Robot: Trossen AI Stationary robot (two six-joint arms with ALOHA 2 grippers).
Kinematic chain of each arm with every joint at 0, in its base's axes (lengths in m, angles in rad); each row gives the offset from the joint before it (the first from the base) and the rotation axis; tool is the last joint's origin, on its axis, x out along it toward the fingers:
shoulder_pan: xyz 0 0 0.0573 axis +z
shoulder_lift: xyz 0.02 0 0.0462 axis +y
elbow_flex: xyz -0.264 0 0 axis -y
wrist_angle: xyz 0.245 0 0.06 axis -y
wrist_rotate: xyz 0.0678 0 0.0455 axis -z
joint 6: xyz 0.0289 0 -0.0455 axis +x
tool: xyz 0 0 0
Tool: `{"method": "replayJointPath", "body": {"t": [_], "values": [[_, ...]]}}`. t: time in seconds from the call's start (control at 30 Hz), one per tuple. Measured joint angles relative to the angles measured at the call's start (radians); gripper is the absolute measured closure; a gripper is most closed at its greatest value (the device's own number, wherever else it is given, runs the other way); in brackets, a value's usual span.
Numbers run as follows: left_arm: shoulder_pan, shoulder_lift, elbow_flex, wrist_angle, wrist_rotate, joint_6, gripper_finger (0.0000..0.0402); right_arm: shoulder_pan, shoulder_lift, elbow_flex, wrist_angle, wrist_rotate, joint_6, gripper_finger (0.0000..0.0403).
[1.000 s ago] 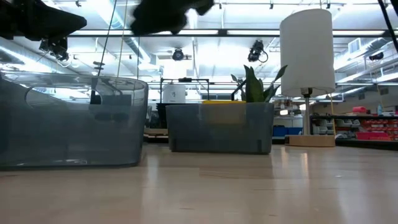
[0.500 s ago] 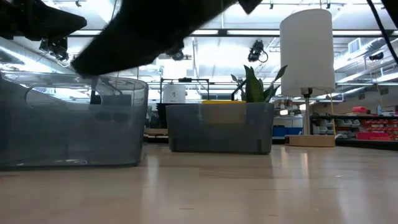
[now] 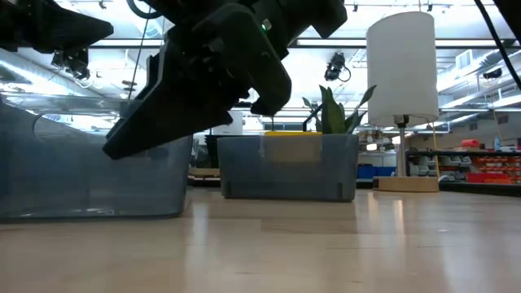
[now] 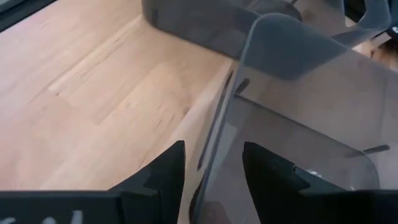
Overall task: Stack baskets on shelf by color
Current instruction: Stack the middle black bin on top of the top black bin
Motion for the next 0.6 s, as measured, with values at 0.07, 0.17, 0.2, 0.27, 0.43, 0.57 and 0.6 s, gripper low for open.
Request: {"method": "replayJointPath", "body": {"t": [0.07,0.17,0.2,0.27,0.43,0.57,0.6], "values": [[0.000,0.000,0.000,0.000,0.000,0.000,0.0363,0.000,-0.001,0.000,0.000,0.000,0.002,0.0245],[0.000,0.000,0.000,0.000,0.000,0.000,0.0363,0.000,-0.002,0.000,-0.017,0.000,-0.002,0.0270],[0.000,0.000,0.000,0.000,0.000,0.000,0.0365,0.000,-0.002,0.000,-0.025,0.000,-0.003,0.0280],[0.000,0.000,0.000,0.000,0.000,0.000,0.0368,0.000,-0.002,0.000,-0.038,0.000,-0.003,0.0302],[0.000,0.000,0.000,0.000,0.000,0.000,0.0374,0.001,-0.004,0.000,-0.058,-0.006,-0.001,0.0354],[0.000,0.000,0.000,0.000,0.000,0.000,0.0369,0.001,-0.006,0.001,-0.068,-0.032,0.024,0.0383],[0.000,0.000,0.000,0.000,0.000,0.000,0.0367,0.001,-0.006,0.001,-0.070,-0.037,0.027,0.0387]]}}
